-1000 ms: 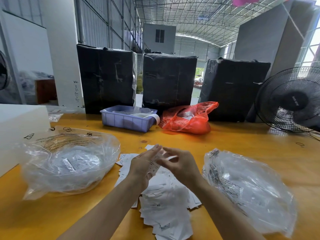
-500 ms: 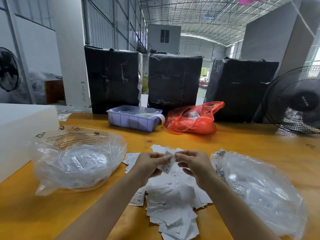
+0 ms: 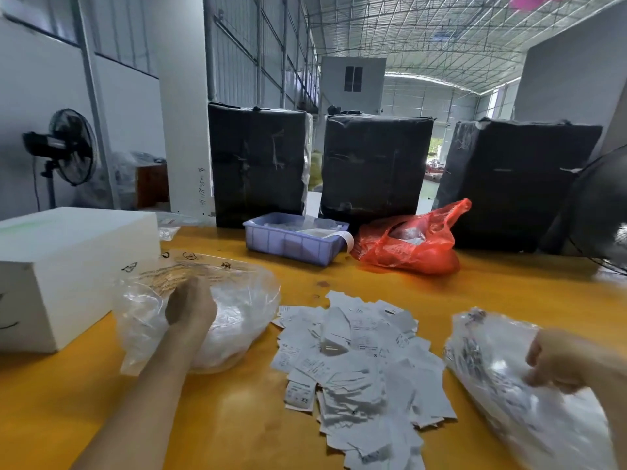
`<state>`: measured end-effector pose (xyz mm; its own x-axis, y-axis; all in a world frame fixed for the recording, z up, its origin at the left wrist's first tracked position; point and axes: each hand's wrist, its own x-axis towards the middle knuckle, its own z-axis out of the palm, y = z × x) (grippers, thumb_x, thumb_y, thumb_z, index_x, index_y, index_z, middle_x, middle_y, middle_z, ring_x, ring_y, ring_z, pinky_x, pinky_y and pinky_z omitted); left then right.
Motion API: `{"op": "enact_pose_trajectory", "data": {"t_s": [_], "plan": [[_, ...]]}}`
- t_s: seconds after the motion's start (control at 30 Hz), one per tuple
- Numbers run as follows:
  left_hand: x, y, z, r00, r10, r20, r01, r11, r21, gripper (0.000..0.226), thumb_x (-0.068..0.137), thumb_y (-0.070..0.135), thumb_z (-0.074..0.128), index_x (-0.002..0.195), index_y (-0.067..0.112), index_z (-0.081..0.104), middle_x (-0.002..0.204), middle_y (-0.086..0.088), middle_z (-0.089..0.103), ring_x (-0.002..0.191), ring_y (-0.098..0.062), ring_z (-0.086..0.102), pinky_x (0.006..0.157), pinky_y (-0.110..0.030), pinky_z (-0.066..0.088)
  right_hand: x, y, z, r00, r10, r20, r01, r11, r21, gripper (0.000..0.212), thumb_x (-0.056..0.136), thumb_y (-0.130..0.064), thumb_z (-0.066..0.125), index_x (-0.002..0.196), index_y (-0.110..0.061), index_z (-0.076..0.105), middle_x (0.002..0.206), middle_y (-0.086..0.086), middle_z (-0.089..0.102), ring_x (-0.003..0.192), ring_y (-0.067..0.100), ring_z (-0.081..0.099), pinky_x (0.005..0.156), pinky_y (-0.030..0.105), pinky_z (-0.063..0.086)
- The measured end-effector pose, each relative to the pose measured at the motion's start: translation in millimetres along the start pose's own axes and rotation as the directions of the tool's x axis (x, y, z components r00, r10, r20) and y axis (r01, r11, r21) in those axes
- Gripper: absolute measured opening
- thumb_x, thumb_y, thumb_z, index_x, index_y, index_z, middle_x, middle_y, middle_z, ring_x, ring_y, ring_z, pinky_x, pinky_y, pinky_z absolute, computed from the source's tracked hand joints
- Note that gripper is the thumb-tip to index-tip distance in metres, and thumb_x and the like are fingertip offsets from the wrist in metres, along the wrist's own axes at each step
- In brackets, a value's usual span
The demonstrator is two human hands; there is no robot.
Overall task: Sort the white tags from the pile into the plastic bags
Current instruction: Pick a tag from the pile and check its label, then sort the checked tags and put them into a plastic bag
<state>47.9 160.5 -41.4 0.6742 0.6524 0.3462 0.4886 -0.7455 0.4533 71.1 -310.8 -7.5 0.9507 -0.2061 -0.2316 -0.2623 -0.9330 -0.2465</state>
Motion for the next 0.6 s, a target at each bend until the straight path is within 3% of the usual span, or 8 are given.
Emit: {"op": "enact_pose_trajectory", "data": {"t_s": [0.1,0.17,0.2,0.27,0.33,0.43,0.5,0.6], "plan": [[7,-2,8,1.000,0.018,-0.022,-0.015,0.993,0.114,0.025,0.086,-0.008,0.048,0.108,-0.006,0.062,0.101,-0.026,0.060,0.091,-0.039,0.057,0.074,-0.044,0.052,-5,-6,2,0.998,-0.021,-0.065,0.018,0.999,-0.038,0.031,0.078,-0.023,0.076,0.062,-0.015,0.050,0.059,-0.003,0.049,0.051,0.008,0.046,0.047,0.017,0.037],[16,3,21,0.997,0.076,0.010,-0.077,0.992,0.104,0.028,0.085,-0.008,0.050,0.111,-0.010,0.059,0.106,-0.032,0.055,0.096,-0.045,0.052,0.081,-0.048,0.049,-6,-7,5,0.997,-0.033,-0.069,0.031,0.999,-0.029,0.017,0.077,-0.018,0.077,0.085,-0.009,0.066,0.081,0.000,0.065,0.072,0.012,0.060,0.061,0.021,0.049],[20,9,29,0.992,0.113,0.055,-0.118,0.988,0.095,0.028,0.087,-0.008,0.049,0.113,-0.013,0.056,0.109,-0.035,0.054,0.100,-0.048,0.051,0.086,-0.050,0.045,-6,-7,8,0.997,-0.021,-0.078,0.022,1.000,0.000,0.025,0.076,-0.017,0.078,0.097,-0.005,0.070,0.094,0.003,0.070,0.084,0.015,0.065,0.073,0.025,0.054],[24,20,47,0.953,0.245,0.179,-0.266,0.958,0.104,0.036,0.093,0.007,0.046,0.126,-0.007,0.048,0.122,-0.032,0.048,0.114,-0.044,0.047,0.099,-0.050,0.038,-3,-3,11,0.993,-0.015,-0.117,0.022,0.998,0.055,0.029,0.074,-0.016,0.079,0.100,-0.004,0.072,0.102,0.008,0.072,0.091,0.019,0.068,0.084,0.033,0.055],[17,36,50,0.937,0.322,0.137,-0.336,0.937,0.100,0.042,0.092,0.024,0.050,0.131,0.009,0.050,0.131,-0.021,0.047,0.121,-0.038,0.042,0.104,-0.046,0.035,-1,1,13,0.991,-0.021,-0.132,0.036,0.993,0.112,0.026,0.072,-0.015,0.081,0.094,-0.001,0.074,0.095,0.012,0.073,0.088,0.021,0.069,0.082,0.037,0.056],[-32,66,23,0.880,0.470,-0.066,-0.475,0.868,-0.147,0.033,0.080,0.012,0.071,0.112,0.006,0.067,0.113,-0.022,0.062,0.106,-0.041,0.053,0.093,-0.046,0.040,5,6,15,0.990,-0.041,-0.133,0.067,0.978,0.197,0.027,0.072,-0.010,0.081,0.092,0.006,0.072,0.091,0.018,0.072,0.081,0.025,0.069,0.077,0.040,0.057],[-62,84,20,0.814,0.580,0.039,-0.530,0.767,-0.361,0.031,0.077,0.008,0.074,0.107,0.005,0.069,0.108,-0.017,0.065,0.101,-0.035,0.057,0.088,-0.040,0.041,6,6,15,0.991,-0.062,-0.122,0.088,0.973,0.213,0.028,0.075,-0.008,0.077,0.097,0.008,0.070,0.088,0.018,0.071,0.071,0.022,0.063,0.069,0.037,0.056],[-98,100,32,0.650,0.717,0.250,-0.538,0.667,-0.515,0.027,0.081,0.016,0.073,0.107,0.016,0.068,0.106,0.001,0.062,0.096,-0.015,0.055,0.080,-0.024,0.040,5,6,14,0.996,-0.064,-0.056,0.075,0.975,0.208,0.024,0.077,0.000,0.072,0.100,0.008,0.069,0.077,0.013,0.063,0.061,0.017,0.054,0.059,0.026,0.049]]}}
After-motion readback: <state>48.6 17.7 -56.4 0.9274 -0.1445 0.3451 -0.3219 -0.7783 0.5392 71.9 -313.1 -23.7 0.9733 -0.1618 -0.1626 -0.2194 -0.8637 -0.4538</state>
